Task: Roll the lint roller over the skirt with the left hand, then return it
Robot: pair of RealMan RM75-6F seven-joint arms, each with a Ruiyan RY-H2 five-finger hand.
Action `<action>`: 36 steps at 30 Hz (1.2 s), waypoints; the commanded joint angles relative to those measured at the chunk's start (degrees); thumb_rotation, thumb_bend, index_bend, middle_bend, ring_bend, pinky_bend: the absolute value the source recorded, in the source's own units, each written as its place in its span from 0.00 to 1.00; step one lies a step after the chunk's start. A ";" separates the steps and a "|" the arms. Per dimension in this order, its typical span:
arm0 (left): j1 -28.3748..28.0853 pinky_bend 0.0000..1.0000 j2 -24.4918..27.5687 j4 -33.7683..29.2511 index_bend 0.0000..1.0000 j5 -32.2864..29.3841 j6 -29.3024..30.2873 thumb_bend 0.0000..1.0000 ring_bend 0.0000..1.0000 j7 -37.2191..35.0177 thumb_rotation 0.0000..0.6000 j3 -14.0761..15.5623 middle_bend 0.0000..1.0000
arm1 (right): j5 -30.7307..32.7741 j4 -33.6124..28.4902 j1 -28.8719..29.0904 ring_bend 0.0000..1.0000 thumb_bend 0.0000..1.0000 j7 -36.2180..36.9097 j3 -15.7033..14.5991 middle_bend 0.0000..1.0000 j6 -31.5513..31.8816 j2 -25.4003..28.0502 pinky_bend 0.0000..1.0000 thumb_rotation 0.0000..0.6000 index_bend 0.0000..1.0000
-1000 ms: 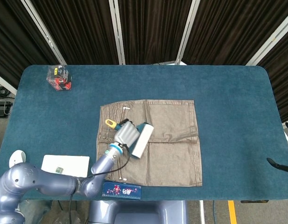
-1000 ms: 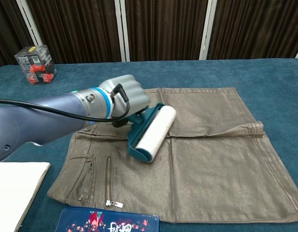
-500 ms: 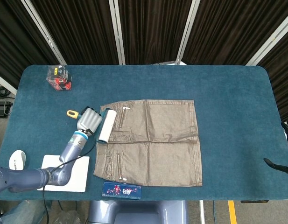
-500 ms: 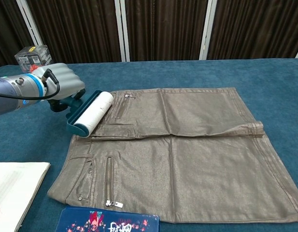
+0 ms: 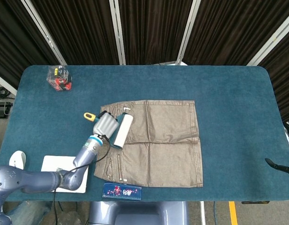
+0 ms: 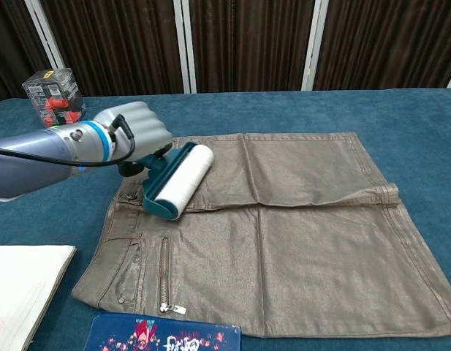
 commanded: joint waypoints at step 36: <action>0.58 0.48 0.08 1.16 0.63 -3.51 2.69 0.62 0.42 5.58 1.00 3.15 0.58 | -0.18 -0.29 -0.65 0.00 0.00 -0.30 -0.21 0.00 0.89 0.18 0.00 1.00 0.00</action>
